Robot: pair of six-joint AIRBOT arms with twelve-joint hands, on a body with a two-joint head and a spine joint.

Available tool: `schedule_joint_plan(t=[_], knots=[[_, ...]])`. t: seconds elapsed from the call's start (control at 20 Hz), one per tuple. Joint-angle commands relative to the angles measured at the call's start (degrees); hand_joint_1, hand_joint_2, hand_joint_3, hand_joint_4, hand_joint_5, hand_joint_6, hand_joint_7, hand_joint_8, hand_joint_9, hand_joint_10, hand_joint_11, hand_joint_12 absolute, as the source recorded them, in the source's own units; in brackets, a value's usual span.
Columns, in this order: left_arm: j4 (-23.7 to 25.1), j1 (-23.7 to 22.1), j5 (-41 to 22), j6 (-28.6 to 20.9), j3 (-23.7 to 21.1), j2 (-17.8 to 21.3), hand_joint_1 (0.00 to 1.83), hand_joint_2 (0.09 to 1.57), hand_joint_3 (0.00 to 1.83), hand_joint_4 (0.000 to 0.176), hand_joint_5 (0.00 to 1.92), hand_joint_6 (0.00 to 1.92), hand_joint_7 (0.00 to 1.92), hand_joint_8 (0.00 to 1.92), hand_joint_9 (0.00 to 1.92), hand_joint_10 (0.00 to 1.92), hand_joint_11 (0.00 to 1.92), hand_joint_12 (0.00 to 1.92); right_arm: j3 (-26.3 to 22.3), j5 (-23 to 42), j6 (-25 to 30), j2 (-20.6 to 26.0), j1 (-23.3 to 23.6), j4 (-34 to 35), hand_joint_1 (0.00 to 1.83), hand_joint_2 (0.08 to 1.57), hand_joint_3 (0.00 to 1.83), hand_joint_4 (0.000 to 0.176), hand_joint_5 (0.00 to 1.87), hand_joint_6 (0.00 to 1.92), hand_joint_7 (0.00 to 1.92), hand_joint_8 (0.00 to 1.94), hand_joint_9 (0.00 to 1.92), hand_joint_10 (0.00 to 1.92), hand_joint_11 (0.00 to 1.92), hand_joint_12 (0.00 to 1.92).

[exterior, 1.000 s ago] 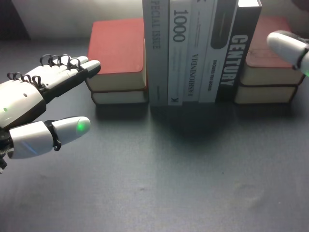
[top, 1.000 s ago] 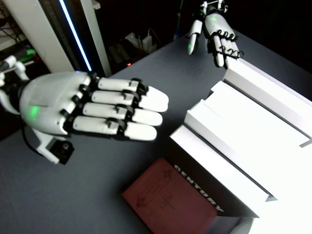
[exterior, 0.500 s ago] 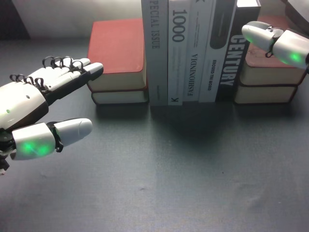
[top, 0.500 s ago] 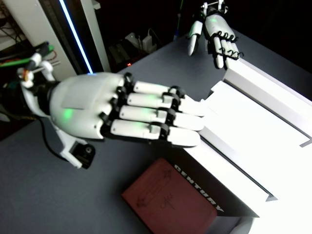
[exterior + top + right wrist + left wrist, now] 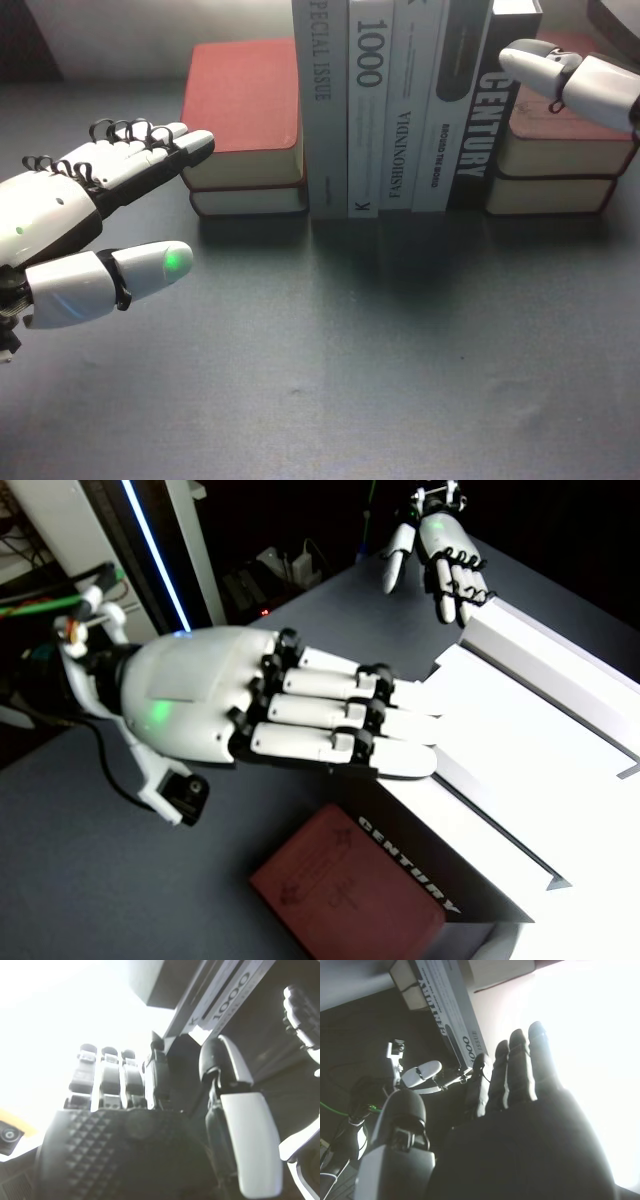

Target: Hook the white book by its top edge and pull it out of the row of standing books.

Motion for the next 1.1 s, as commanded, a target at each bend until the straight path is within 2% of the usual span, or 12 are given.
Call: schedule_joint_plan(t=[0.0,0.05,0.2,0.35,0.45,0.5,0.6,0.65,0.75,0.8,0.9,1.05], knots=[[-0.9,-0.6,-6.9,-0.4,0.3,-0.2,0.09,1.36,0.0,0.093,0.02,0.0,0.0,0.0,0.0,0.0,0.0,0.0,0.1,7.0,-0.1,0.4,0.8,-0.4,0.52,1.32,0.01,0.0,0.32,0.06,0.0,0.0,0.0,0.0,0.0,0.0],[-0.9,-0.6,-6.9,-0.4,0.3,-0.2,0.1,1.35,0.0,0.087,0.03,0.0,0.0,0.0,0.0,0.0,0.0,0.0,0.1,7.0,-0.1,0.4,0.8,-0.5,0.52,1.32,0.0,0.0,0.32,0.06,0.0,0.0,0.0,0.0,0.0,0.0],[-0.9,-0.6,-6.9,-0.4,0.4,-0.3,0.09,1.36,0.0,0.094,0.02,0.0,0.0,0.0,0.0,0.0,0.0,0.0,0.0,7.0,-0.3,0.4,1.0,-0.6,0.52,1.33,0.01,0.0,0.29,0.04,0.0,0.0,0.0,0.0,0.0,0.0],[-0.9,-0.6,-6.9,-0.4,0.5,-0.4,0.05,1.36,0.0,0.083,0.03,0.0,0.0,0.0,0.0,0.0,0.0,0.0,0.1,6.8,-0.3,0.4,1.0,-0.6,0.52,1.33,0.0,0.0,0.3,0.04,0.0,0.0,0.0,0.0,0.0,0.0],[-0.9,-0.6,-6.9,-0.4,0.5,-0.5,0.05,1.36,0.0,0.087,0.02,0.0,0.0,0.0,0.0,0.0,0.0,0.0,0.5,6.2,-0.3,-0.2,1.5,-0.9,0.53,1.32,0.0,0.0,0.32,0.04,0.0,0.0,0.0,0.0,0.0,0.0],[-0.9,-0.6,-6.9,-0.5,0.6,-0.5,0.06,1.36,0.0,0.081,0.03,0.0,0.0,0.0,0.0,0.0,0.0,0.0,0.7,5.8,-0.4,-0.5,1.8,-1.0,0.52,1.32,0.0,0.002,0.33,0.04,0.0,0.0,0.0,0.0,0.0,0.0],[-0.9,-0.6,-6.8,-0.5,0.6,-0.6,0.04,1.35,0.0,0.08,0.02,0.0,0.0,0.0,0.0,0.0,0.0,0.0,0.9,5.2,-0.5,-1.0,2.2,-1.3,0.51,1.32,0.0,0.0,0.32,0.03,0.0,0.0,0.0,0.0,0.0,0.0],[-0.9,-0.6,-6.8,-0.5,0.7,-0.7,0.01,1.35,0.0,0.085,0.01,0.0,0.0,0.0,0.0,0.0,0.0,0.0,0.9,4.9,-0.5,-1.2,2.3,-1.6,0.54,1.32,0.0,0.0,0.33,0.03,0.0,0.0,0.0,0.0,0.0,0.0],[-0.9,-0.6,-6.9,-0.5,0.7,-0.7,0.02,1.35,0.0,0.083,0.02,0.01,0.0,0.0,0.0,0.0,0.0,0.0,0.9,4.5,-0.6,-1.4,2.3,-2.0,0.52,1.31,0.0,0.0,0.35,0.04,0.0,0.0,0.0,0.0,0.0,0.0],[-0.9,-0.6,-6.9,-0.5,0.7,-0.7,0.04,1.34,0.0,0.087,0.01,0.0,0.0,0.0,0.0,0.0,0.0,0.0,0.9,4.3,-0.6,-1.4,2.3,-2.1,0.43,1.32,0.0,0.0,0.35,0.04,0.0,0.0,0.0,0.0,0.0,0.0],[-0.9,-0.6,-7.1,-0.6,0.7,-0.7,0.04,1.34,0.0,0.089,0.02,0.0,0.0,0.0,0.0,0.0,0.0,0.0,0.9,4.0,-0.8,-1.4,2.3,-2.1,0.42,1.32,0.0,0.0,0.34,0.03,0.0,0.0,0.0,0.0,0.0,0.0],[-1.0,-0.5,-7.2,-0.6,0.7,-0.7,0.08,1.34,0.0,0.075,0.03,0.01,0.0,0.0,0.0,0.0,0.0,0.0,1.0,4.0,-0.8,-1.3,2.3,-2.0,0.4,1.33,0.01,0.0,0.33,0.02,0.0,0.0,0.0,0.0,0.0,0.0]])
